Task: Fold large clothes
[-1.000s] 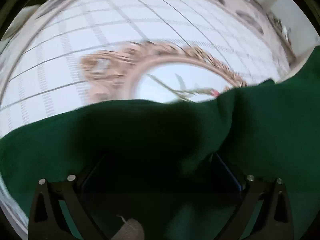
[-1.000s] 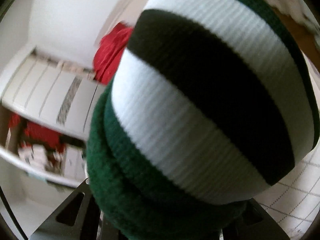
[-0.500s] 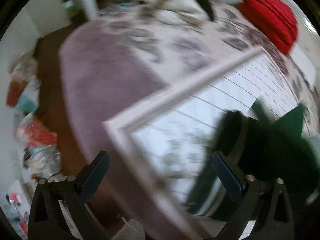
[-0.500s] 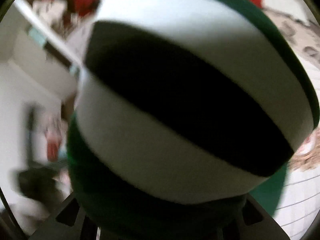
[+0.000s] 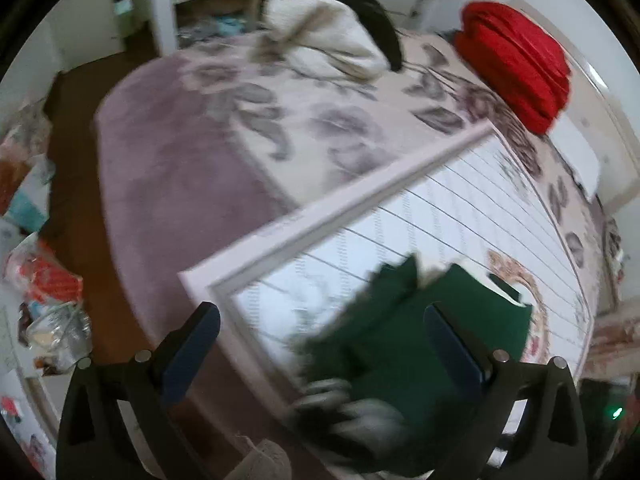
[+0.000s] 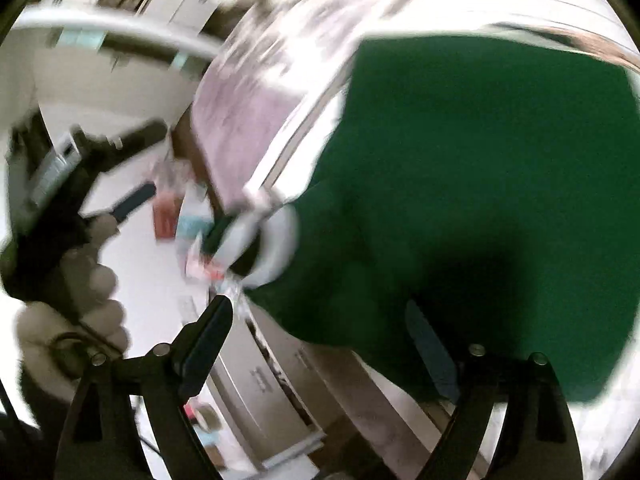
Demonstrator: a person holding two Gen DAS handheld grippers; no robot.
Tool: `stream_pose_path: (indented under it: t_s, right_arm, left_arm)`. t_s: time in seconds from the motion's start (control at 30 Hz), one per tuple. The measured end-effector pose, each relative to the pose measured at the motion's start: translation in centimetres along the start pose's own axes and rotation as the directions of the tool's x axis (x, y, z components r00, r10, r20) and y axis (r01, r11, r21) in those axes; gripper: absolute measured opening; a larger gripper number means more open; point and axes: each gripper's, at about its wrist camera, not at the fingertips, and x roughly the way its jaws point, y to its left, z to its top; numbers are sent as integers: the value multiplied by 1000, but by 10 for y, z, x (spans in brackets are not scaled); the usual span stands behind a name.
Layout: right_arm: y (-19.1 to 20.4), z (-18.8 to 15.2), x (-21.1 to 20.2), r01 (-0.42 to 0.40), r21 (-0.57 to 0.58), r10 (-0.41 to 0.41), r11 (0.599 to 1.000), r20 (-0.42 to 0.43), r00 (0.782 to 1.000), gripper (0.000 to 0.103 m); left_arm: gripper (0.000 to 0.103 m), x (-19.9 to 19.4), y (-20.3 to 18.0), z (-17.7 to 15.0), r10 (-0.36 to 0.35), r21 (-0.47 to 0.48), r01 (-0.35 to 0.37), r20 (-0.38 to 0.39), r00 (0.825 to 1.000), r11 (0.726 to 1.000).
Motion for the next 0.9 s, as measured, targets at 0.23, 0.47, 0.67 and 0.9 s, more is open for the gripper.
stream_pose_path:
  t_s: [0.23,0.47,0.67,0.9]
  right_arm:
    - [-34,84,-9,173,178,-198,969,134,971,74]
    - [-51,205,70,356,167,-370,920,63,927,87]
    - [-35,223,83,359,79,-362,930,24,932,95]
    - [-130,164,-12,173,252,-205,952,106,973,95]
  left_arm:
    - [103,97,-47,-27,116,154,-96,-124,985,983]
    - [103,170,-18,-41,136,100,-113,-253,958,989]
    - [103,152,-21,-35,148,127,-120,-243,959,985]
    - [103,86,2,-55,88,-1,-90,-166,982,996]
